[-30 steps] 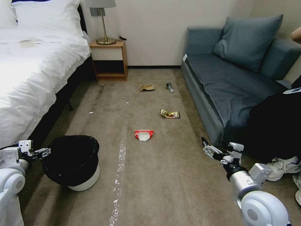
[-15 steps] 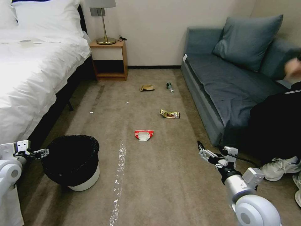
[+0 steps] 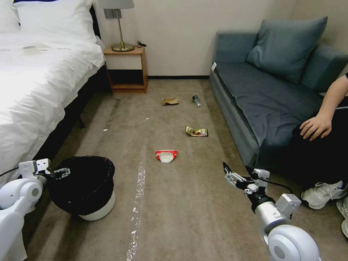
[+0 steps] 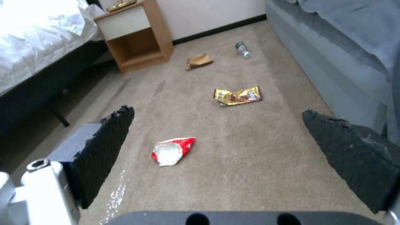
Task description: Pick up the trash bin, then pick up the garbage on the floor and place it into the trash bin.
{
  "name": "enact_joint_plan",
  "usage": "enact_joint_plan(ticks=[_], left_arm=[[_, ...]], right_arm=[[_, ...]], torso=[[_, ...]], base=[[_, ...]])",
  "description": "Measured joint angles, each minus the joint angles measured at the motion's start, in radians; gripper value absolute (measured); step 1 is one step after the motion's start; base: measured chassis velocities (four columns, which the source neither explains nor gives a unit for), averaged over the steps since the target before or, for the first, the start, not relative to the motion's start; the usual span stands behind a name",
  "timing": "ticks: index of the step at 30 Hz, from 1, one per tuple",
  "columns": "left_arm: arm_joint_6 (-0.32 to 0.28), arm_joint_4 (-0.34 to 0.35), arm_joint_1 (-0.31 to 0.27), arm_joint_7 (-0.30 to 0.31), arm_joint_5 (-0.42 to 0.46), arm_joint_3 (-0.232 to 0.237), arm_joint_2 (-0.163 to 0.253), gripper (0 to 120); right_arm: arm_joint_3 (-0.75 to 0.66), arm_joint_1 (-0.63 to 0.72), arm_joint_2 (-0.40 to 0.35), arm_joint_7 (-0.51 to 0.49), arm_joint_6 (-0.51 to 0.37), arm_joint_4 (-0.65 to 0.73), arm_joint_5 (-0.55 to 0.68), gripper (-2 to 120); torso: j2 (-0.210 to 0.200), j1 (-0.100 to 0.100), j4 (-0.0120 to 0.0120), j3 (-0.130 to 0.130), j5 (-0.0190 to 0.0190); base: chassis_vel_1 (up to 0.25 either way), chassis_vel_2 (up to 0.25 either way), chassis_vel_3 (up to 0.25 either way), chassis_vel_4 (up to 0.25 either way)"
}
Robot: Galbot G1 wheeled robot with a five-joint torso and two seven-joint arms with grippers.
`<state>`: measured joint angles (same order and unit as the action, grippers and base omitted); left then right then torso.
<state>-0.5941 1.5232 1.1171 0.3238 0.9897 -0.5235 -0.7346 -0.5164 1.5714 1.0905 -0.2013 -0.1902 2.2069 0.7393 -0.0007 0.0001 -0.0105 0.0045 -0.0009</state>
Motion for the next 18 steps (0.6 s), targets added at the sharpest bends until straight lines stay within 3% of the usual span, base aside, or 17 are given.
enact_joint_plan(ticks=[9, 15, 17, 18], left_arm=[[-0.009, -0.049, -0.034, 0.004, -0.028, 0.031, -0.022, 94], [-0.001, -0.080, -0.062, 0.019, -0.040, 0.047, -0.044, 79], [0.002, -0.082, -0.064, 0.020, -0.041, 0.053, -0.044, 66], [0.002, -0.082, -0.064, 0.020, -0.041, 0.053, -0.044, 66]], right_arm=[[-0.010, -0.027, -0.025, 0.002, 0.005, -0.040, 0.042, 100], [0.005, -0.046, -0.023, 0.000, 0.005, -0.051, 0.047, 100], [0.007, -0.052, -0.024, -0.002, 0.005, -0.051, 0.053, 100], [0.007, -0.052, -0.024, -0.002, 0.005, -0.051, 0.053, 100]], torso=[[0.000, 0.000, 0.0003, 0.000, -0.0001], [0.000, 0.000, 0.0002, 0.000, 0.0002], [0.000, 0.000, 0.0003, 0.000, 0.0002], [0.000, 0.000, 0.0003, 0.000, 0.0002]], base=[[0.000, 0.000, 0.000, 0.000], [0.000, 0.000, 0.000, 0.000], [0.000, 0.000, 0.000, 0.000], [0.000, 0.000, 0.000, 0.000]])
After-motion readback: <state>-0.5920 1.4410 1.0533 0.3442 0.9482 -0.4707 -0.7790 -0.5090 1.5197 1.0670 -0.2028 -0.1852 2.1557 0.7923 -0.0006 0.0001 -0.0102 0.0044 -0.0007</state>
